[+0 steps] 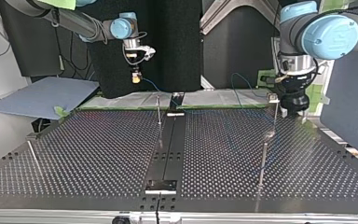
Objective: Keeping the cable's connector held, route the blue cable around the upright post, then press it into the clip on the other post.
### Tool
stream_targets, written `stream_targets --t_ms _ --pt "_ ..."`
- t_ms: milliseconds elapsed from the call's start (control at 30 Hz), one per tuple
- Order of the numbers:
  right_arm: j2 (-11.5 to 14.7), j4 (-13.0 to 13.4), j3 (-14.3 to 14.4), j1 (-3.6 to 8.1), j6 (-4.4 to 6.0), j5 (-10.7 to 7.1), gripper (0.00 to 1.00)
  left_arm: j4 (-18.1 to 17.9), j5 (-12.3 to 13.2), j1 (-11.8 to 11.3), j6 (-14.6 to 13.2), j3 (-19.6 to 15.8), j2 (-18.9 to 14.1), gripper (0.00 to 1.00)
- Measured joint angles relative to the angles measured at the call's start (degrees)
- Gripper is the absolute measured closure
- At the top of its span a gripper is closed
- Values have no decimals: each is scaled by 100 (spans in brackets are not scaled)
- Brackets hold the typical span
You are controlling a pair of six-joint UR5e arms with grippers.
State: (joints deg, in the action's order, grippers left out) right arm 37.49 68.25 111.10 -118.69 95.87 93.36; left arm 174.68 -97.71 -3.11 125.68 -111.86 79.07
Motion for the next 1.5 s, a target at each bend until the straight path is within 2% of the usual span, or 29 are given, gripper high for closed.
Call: stream_targets --t_ms 433,633,833,1033,1500 --pt "0 -17 -2 -7 -52 -1 100 763 214 217 -765 766 -32 0" --pt "0 -27 -1 -9 -57 -1 100 1124 413 322 -1127 1127 41 0" --pt "0 -11 -1 -17 -57 -1 100 1457 506 444 -1459 1457 125 0" --pt "0 -4 -2 -18 -57 -1 100 1770 385 557 -1771 1590 144 0" --pt "0 5 -1 -29 -58 -1 100 2449 107 710 -2544 1604 146 0"
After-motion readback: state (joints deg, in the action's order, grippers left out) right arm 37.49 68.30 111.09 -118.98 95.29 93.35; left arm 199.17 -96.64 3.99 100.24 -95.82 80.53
